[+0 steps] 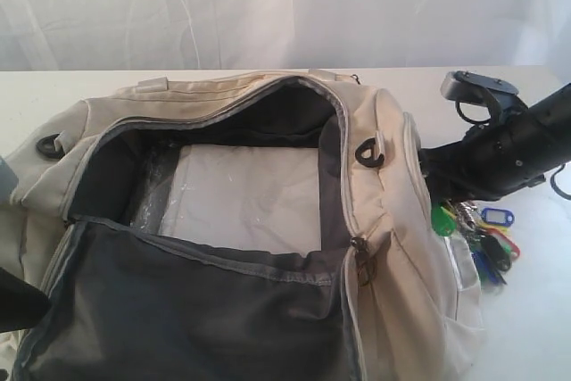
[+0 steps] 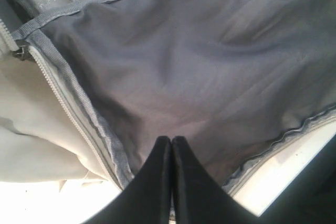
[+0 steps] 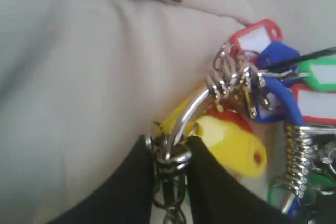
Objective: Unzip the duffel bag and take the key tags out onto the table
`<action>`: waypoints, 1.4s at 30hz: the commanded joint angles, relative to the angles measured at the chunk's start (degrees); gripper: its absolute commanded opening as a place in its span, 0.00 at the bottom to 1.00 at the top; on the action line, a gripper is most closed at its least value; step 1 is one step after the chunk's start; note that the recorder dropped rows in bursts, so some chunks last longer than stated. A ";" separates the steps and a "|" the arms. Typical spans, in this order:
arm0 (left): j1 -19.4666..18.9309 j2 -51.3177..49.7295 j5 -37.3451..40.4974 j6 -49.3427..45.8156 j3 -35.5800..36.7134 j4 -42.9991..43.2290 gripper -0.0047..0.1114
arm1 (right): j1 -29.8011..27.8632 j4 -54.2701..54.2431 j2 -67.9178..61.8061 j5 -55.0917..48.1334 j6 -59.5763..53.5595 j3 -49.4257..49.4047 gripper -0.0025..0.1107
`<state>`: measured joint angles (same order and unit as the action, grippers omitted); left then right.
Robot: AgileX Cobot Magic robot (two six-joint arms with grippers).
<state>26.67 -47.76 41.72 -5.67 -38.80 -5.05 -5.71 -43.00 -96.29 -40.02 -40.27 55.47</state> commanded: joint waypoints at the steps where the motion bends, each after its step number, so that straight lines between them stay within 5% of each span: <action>1: 0.46 0.40 0.39 -0.32 0.29 -1.08 0.04 | 0.49 -6.46 -0.11 -1.39 -4.93 -0.21 0.02; 14: 0.46 0.40 0.39 -0.32 0.29 -1.08 0.04 | 0.63 -12.65 -0.11 -4.91 -10.77 -0.21 0.03; 22: 0.46 0.40 0.39 -0.32 0.29 -1.08 0.04 | 0.63 -11.97 -0.36 -5.04 -9.87 -0.21 0.36; 27: 0.46 0.40 0.39 -0.32 0.29 -1.08 0.04 | 0.63 -10.19 -0.36 -5.13 -8.48 -0.21 0.43; 34: 0.46 0.40 0.39 -0.32 0.29 -1.08 0.04 | 0.38 1.06 4.65 -7.12 2.38 -0.21 0.39; 36: 0.46 0.40 0.39 -0.32 0.29 -1.08 0.04 | -0.11 4.20 8.06 -6.27 5.88 -0.21 0.30; 39: 0.46 0.40 0.29 -0.43 0.29 -1.08 0.04 | -0.11 13.83 14.16 -5.49 13.69 -0.21 0.02; 42: 0.46 0.40 0.18 -0.40 0.29 -0.97 0.04 | -0.11 17.66 19.21 -4.97 17.68 -0.21 0.02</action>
<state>26.67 -47.76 41.72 -5.93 -38.80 -5.05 -5.59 -27.05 -79.80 -45.21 -24.41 55.37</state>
